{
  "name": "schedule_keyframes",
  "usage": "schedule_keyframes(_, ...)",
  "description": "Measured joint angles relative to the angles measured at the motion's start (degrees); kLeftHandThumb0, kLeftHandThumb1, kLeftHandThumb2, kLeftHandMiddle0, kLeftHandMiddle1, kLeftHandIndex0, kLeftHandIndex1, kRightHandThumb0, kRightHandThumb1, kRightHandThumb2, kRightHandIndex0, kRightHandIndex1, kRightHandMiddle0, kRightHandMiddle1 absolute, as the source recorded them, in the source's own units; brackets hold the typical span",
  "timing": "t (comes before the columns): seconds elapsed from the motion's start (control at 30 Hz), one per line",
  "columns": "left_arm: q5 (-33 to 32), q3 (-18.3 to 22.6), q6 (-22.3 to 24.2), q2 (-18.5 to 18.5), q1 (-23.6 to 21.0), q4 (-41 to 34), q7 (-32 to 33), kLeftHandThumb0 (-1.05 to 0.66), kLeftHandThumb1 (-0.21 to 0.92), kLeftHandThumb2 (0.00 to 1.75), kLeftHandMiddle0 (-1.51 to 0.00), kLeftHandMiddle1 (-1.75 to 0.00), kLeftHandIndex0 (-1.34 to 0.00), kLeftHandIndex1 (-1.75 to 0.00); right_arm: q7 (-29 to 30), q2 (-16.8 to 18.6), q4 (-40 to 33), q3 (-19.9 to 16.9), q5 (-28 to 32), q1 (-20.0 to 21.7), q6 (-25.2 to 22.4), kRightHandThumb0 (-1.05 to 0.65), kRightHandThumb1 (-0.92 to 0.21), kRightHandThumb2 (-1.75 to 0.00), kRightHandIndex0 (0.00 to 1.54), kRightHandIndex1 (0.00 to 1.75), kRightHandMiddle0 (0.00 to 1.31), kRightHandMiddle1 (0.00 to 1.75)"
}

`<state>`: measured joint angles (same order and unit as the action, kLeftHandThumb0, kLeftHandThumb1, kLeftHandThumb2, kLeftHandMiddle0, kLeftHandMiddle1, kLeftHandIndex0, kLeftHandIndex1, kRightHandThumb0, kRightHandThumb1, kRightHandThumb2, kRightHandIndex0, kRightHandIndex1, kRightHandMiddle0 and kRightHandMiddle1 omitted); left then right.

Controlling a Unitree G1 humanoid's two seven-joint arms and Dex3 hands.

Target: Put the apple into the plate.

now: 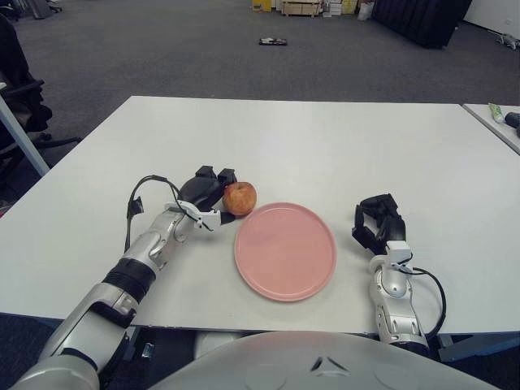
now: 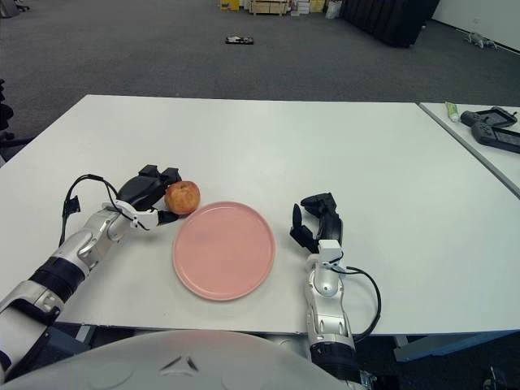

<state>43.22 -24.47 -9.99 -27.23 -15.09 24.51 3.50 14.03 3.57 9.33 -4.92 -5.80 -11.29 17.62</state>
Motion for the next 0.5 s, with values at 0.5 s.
schedule_keyframes(0.5, -1.3, 0.7, -1.0, 0.6, 1.2, 0.2, 2.3, -0.64, 0.56, 0.96, -1.25, -1.75, -0.97, -1.75, 0.1, 0.3, 0.0, -0.1, 0.2, 0.0, 0.0, -0.38, -0.67, -0.87, 0.59, 1.27, 0.34, 1.75)
